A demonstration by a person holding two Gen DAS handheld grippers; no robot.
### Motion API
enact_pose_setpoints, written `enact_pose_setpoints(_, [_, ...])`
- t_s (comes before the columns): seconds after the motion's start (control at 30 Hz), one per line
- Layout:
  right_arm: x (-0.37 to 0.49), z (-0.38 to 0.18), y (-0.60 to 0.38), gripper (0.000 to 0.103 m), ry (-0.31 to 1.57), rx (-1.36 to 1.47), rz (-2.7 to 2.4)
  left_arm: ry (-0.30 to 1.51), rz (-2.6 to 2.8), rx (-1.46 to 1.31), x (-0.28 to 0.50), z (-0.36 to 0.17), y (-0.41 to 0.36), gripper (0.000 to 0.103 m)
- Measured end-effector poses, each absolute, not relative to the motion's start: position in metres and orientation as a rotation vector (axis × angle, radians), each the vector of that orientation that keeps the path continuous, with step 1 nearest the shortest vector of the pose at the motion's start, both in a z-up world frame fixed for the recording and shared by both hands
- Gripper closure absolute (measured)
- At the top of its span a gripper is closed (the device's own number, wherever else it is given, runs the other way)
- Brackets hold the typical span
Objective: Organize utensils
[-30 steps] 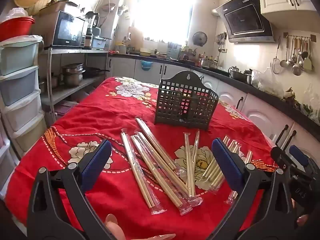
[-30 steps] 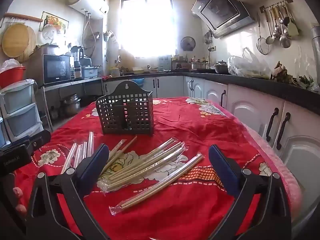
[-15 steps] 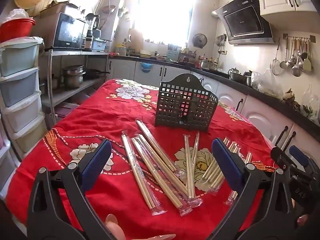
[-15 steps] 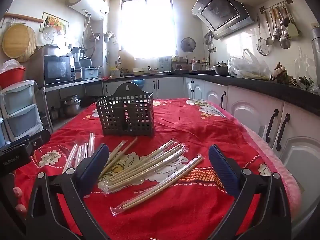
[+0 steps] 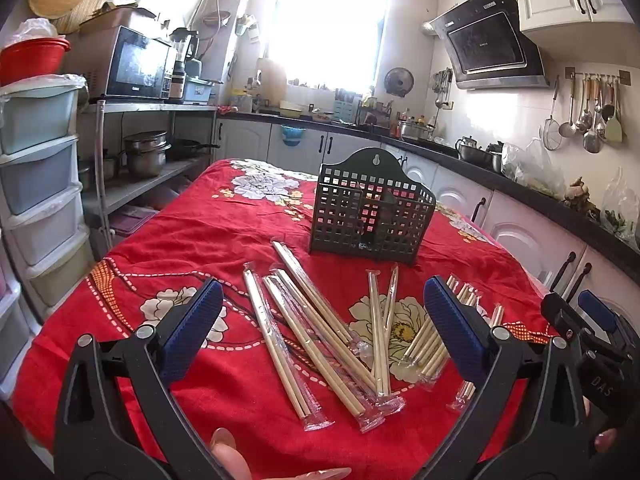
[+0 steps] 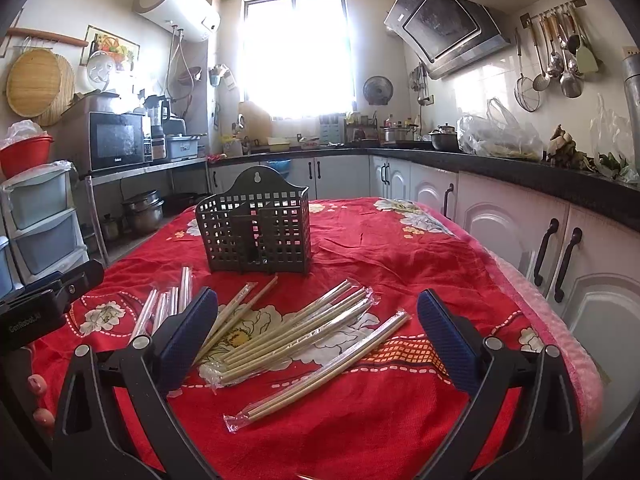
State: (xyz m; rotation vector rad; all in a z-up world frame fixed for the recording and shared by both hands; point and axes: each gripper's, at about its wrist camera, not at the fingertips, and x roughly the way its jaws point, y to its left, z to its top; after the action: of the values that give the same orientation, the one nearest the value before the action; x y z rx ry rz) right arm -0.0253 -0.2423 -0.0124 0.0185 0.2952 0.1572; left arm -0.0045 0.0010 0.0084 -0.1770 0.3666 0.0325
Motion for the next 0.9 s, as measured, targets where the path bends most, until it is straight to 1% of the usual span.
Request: enact_pose_setpoints(0.9, [-0.0278, -0.0124, -0.2436, 0.006, 0.292, 0.024, 0.160, 0.363, 0.031, -0.177, -0.0050, 0.0105, 0.0019, 0.010])
